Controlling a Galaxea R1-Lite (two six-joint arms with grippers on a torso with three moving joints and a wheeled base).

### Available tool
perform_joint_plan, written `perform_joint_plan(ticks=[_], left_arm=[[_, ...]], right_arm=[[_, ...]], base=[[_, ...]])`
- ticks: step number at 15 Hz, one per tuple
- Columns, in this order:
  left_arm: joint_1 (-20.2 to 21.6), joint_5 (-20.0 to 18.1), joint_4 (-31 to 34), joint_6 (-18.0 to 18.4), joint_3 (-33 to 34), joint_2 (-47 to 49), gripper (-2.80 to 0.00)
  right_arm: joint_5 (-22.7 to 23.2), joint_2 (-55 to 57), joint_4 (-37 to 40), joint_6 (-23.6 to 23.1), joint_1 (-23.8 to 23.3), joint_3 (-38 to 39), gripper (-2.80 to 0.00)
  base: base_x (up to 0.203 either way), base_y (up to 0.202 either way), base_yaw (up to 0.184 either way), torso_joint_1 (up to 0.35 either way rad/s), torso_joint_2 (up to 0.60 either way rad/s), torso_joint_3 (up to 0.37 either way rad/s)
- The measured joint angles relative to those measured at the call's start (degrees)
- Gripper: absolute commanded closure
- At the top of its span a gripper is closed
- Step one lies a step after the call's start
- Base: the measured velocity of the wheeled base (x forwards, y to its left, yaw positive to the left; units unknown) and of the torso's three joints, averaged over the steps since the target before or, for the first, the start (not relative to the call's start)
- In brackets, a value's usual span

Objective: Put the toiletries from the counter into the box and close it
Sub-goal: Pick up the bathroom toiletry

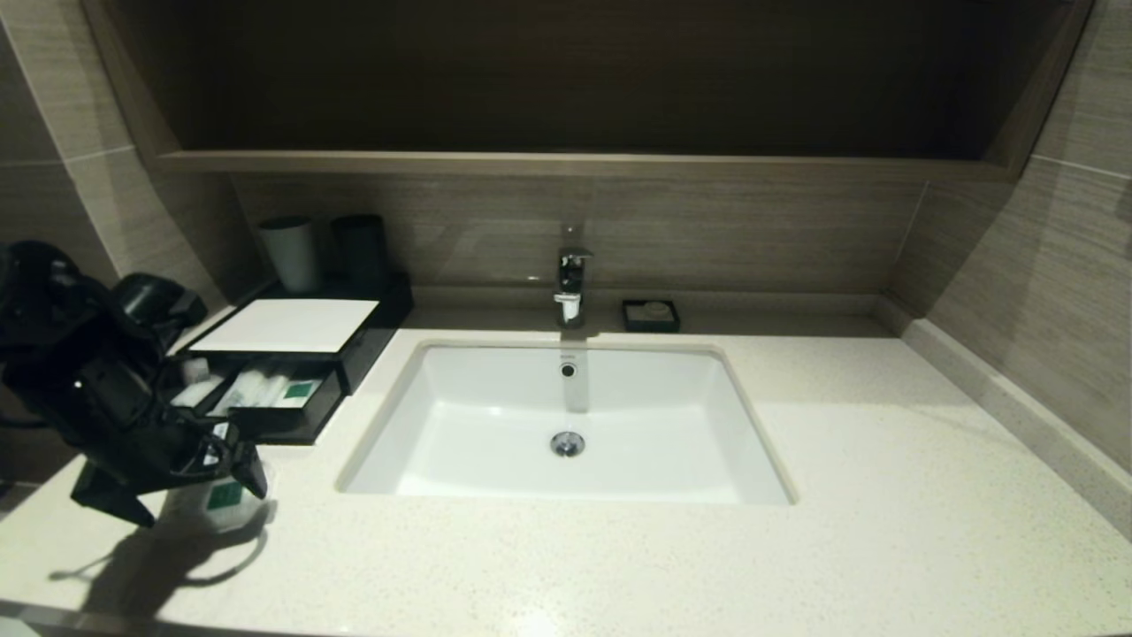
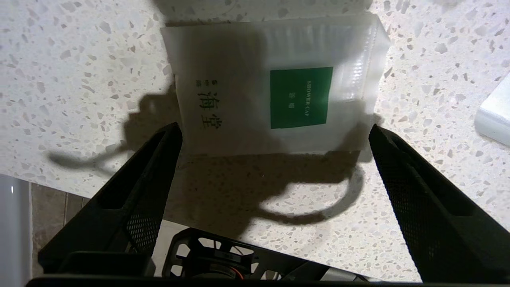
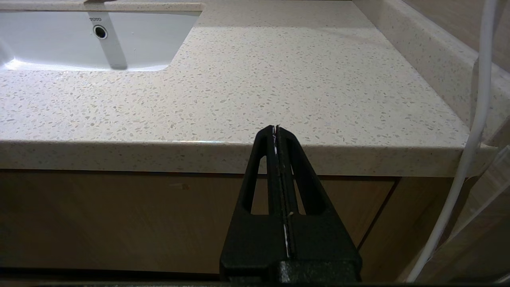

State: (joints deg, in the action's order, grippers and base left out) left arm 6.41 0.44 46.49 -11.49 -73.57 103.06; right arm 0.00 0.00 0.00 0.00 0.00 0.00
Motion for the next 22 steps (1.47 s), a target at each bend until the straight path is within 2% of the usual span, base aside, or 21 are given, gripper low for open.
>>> perform_joint_plan(ticks=[3,4,22], left_arm=[[0.0,0.2,0.0,-0.4,0.0,0.2,-2.80],[0.0,0.2,0.0,-0.5,0.0,0.2,0.00],[0.0,0.3,0.2,-0.6,0.3,-2.1,0.00]], right_arm=[[0.0,0.0,0.0,0.0,0.0,0.0,0.00],[0.0,0.0,0.0,0.0,0.0,0.0,0.00],[0.0,0.0,0.0,0.0,0.0,0.0,0.00]], base=[[0.000,0.000,0.000,0.000,0.00,0.000],[0.000,0.000,0.000,0.000,0.00,0.000],[0.000,0.000,0.000,0.000,0.00,0.000]])
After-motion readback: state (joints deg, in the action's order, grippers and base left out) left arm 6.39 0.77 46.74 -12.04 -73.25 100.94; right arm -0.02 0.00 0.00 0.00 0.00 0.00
